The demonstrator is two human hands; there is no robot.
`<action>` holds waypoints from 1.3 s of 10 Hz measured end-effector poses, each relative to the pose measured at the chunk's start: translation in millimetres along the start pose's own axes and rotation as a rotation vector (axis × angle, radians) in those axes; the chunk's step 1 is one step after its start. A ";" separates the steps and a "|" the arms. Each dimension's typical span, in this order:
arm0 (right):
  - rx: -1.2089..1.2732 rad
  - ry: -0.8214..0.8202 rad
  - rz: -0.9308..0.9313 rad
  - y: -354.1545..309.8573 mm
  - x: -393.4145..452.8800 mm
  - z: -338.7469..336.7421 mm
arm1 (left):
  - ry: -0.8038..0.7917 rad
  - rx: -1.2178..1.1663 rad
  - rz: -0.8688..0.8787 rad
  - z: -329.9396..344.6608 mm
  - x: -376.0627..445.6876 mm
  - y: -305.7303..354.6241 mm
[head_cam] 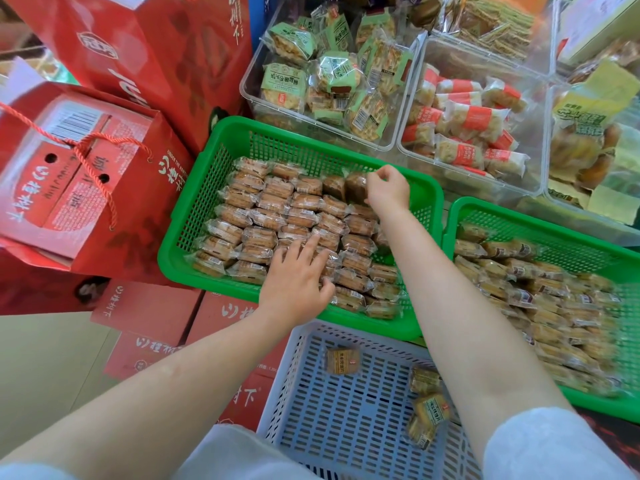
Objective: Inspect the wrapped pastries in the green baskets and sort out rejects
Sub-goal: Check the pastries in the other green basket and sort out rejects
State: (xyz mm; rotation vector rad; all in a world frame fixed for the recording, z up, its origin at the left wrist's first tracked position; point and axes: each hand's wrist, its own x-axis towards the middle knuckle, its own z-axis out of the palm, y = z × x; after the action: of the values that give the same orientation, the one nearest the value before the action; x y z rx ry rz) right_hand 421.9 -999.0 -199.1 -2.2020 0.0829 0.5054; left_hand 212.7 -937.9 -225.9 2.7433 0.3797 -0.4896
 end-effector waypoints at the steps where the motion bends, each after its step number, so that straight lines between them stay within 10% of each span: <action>1: -0.037 0.032 -0.053 2.1 0.7 8.1 | -0.004 0.002 -0.001 0.1 -0.1 0.1; 4: 0.352 0.187 0.312 23.6 16.8 -26.2 | -0.009 0.014 0.010 0.9 0.5 -1.5; 7: -0.275 -0.018 -0.335 4.9 -3.3 4.8 | 0.003 0.017 0.006 1.4 -0.3 -1.3; 9: 0.478 0.160 0.183 10.5 11.1 -20.7 | -0.009 0.024 0.005 0.1 -0.8 -1.0; 13: 1.037 -0.066 0.260 33.1 -111.1 -56.5 | 0.048 -0.065 0.040 -0.3 -0.9 -3.8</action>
State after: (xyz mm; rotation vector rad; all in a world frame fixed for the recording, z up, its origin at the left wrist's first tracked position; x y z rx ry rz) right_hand 331.0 -1075.9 -149.4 -1.1605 0.4845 0.5144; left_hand 210.8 -934.6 -226.3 2.6977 0.3453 -0.3943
